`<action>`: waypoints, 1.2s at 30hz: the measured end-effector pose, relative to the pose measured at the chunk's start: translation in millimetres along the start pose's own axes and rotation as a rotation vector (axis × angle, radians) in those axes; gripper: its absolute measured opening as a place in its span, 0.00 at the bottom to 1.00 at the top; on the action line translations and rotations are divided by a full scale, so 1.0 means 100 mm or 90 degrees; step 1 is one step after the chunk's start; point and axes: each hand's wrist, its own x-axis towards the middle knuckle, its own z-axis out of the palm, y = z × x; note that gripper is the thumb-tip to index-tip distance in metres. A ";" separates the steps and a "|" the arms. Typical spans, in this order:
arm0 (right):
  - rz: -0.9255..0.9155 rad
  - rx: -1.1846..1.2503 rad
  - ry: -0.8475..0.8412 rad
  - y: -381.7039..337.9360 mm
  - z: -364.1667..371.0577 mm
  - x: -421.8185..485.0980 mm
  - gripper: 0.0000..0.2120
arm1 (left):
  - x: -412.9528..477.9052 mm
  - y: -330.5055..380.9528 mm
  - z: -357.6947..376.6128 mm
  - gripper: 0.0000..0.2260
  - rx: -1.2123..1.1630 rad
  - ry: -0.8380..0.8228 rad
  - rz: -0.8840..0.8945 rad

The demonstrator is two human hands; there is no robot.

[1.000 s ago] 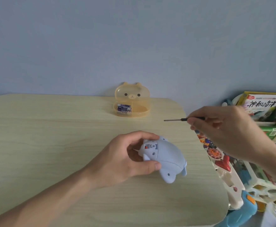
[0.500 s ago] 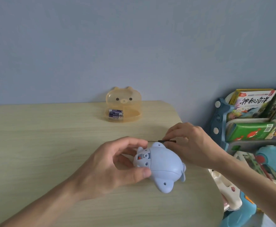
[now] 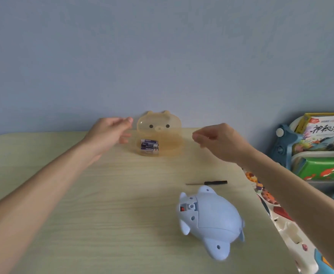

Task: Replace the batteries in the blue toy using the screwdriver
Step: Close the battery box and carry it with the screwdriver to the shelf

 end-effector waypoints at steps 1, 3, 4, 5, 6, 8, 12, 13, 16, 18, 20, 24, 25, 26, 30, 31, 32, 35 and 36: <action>0.027 0.028 -0.004 -0.02 0.07 0.12 0.11 | 0.11 -0.05 0.05 0.13 -0.011 -0.015 -0.027; 0.057 0.057 -0.021 -0.06 0.20 0.29 0.17 | 0.22 -0.10 0.14 0.18 -0.044 -0.030 -0.069; 0.064 0.063 -0.024 -0.06 0.26 0.36 0.20 | 0.24 -0.09 0.17 0.19 -0.056 -0.032 -0.078; 0.071 0.064 -0.020 -0.06 0.29 0.42 0.20 | 0.25 -0.08 0.19 0.19 -0.068 -0.034 -0.082; 0.076 0.067 -0.016 -0.06 0.32 0.48 0.20 | 0.24 -0.05 0.20 0.17 -0.084 -0.039 -0.081; 0.091 0.087 -0.019 -0.10 0.32 0.52 0.18 | 0.21 -0.01 0.21 0.14 -0.105 -0.050 -0.073; 0.093 0.198 -0.018 -0.12 0.30 0.52 0.15 | 0.17 -0.01 0.19 0.11 -0.151 -0.032 -0.039; 0.091 0.231 -0.018 -0.12 0.29 0.50 0.15 | 0.15 -0.01 0.18 0.10 -0.168 -0.029 -0.032; 0.071 0.259 -0.022 -0.12 0.20 0.39 0.21 | 0.08 -0.02 0.16 0.10 -0.218 -0.043 -0.027; 0.048 0.260 -0.028 -0.13 0.17 0.29 0.22 | 0.03 -0.04 0.18 0.16 -0.232 -0.053 -0.012; 0.021 0.251 -0.035 -0.13 0.16 0.20 0.19 | -0.05 -0.07 0.18 0.18 -0.244 -0.071 0.003; -0.032 0.178 -0.048 -0.14 0.11 0.10 0.12 | -0.16 -0.12 0.06 0.15 -0.173 -0.119 0.071; -0.040 0.154 -0.055 -0.15 0.10 0.08 0.13 | -0.17 -0.14 0.03 0.17 -0.134 -0.126 0.089; -0.045 0.127 -0.063 -0.16 0.10 0.07 0.16 | -0.18 -0.16 0.00 0.19 -0.101 -0.131 0.099; -0.052 0.044 -0.100 -0.17 0.11 0.06 0.26 | -0.21 -0.17 0.04 0.29 0.061 -0.145 0.124; -0.053 0.042 -0.105 -0.16 0.10 0.06 0.27 | -0.21 -0.17 0.06 0.32 0.086 -0.151 0.137; -0.056 0.041 -0.109 -0.16 0.10 0.07 0.27 | -0.21 -0.17 0.08 0.35 0.104 -0.158 0.151; -0.061 0.023 -0.120 -0.17 0.09 0.07 0.27 | -0.20 -0.16 0.08 0.37 0.159 -0.176 0.164; -0.064 0.014 -0.123 -0.17 0.09 0.07 0.27 | -0.20 -0.16 0.08 0.37 0.167 -0.183 0.157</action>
